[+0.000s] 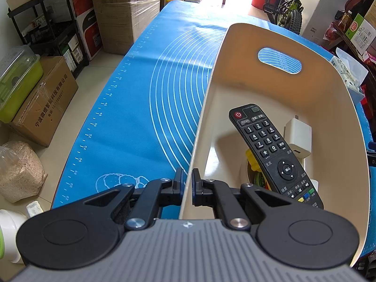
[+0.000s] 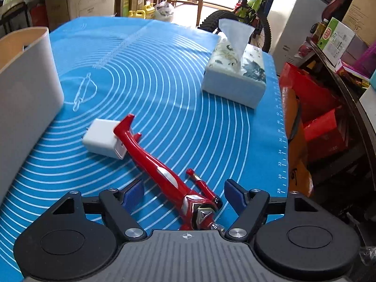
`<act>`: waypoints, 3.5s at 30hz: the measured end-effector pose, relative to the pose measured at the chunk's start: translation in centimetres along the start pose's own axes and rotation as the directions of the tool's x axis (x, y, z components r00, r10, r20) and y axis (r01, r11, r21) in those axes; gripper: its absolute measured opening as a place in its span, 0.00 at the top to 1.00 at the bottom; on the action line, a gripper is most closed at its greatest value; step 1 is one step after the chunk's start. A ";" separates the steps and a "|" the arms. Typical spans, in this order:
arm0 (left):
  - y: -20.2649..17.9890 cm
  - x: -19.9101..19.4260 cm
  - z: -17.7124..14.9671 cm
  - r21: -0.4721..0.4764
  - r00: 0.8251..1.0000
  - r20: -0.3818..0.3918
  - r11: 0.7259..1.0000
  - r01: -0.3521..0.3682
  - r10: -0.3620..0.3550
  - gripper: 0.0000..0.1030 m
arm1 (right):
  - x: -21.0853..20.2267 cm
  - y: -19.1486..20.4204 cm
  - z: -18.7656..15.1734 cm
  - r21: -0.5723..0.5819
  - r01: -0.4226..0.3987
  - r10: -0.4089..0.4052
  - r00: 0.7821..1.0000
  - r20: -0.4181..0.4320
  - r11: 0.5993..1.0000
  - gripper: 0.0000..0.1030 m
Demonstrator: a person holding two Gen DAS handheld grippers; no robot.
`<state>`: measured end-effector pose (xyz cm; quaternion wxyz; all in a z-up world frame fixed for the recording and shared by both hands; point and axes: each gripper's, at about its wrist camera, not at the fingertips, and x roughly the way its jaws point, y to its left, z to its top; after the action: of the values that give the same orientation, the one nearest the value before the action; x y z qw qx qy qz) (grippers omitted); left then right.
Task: Organize rigid objects
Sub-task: 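Move the right tool to the red action figure and grasp it, then carry the red figure into the basket and lower it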
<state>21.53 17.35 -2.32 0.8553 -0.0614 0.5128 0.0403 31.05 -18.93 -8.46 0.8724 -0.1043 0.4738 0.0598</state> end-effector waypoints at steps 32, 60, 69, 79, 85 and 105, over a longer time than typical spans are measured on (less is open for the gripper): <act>0.0 0.0 0.0 0.001 1.000 -0.003 1.000 -0.008 0.008 0.92 | -3.8 1.0 -0.2 -0.027 -0.070 0.071 0.997 0.029 0.997 0.69; 0.0 0.0 0.0 0.001 1.000 -0.003 1.000 -0.009 0.009 0.92 | -13.3 6.4 5.0 -0.042 -0.175 0.180 0.948 0.263 0.984 0.69; -0.1 0.1 0.0 0.004 1.000 -0.002 1.000 -0.011 0.011 0.92 | -13.8 12.6 7.9 -0.068 -0.292 0.298 0.894 0.335 0.954 0.70; -0.2 0.2 -0.1 0.003 1.000 -0.002 1.000 -0.011 0.011 0.92 | -12.1 18.4 8.5 -0.104 -0.348 0.363 0.887 0.284 0.932 0.70; -0.2 0.2 -0.1 0.004 1.000 -0.002 1.000 -0.010 0.010 0.92 | -9.9 21.0 7.7 -0.110 -0.360 0.375 0.909 0.184 0.927 0.70; -0.2 0.2 -0.1 0.003 1.000 -0.002 1.000 -0.011 0.011 0.92 | -11.9 16.0 6.9 -0.018 -0.303 0.297 0.918 0.263 0.953 0.10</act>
<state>21.57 17.11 -2.52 0.8546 -0.0572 0.5142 0.0442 27.01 -1.77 3.16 0.9090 -0.0117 0.3651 0.2007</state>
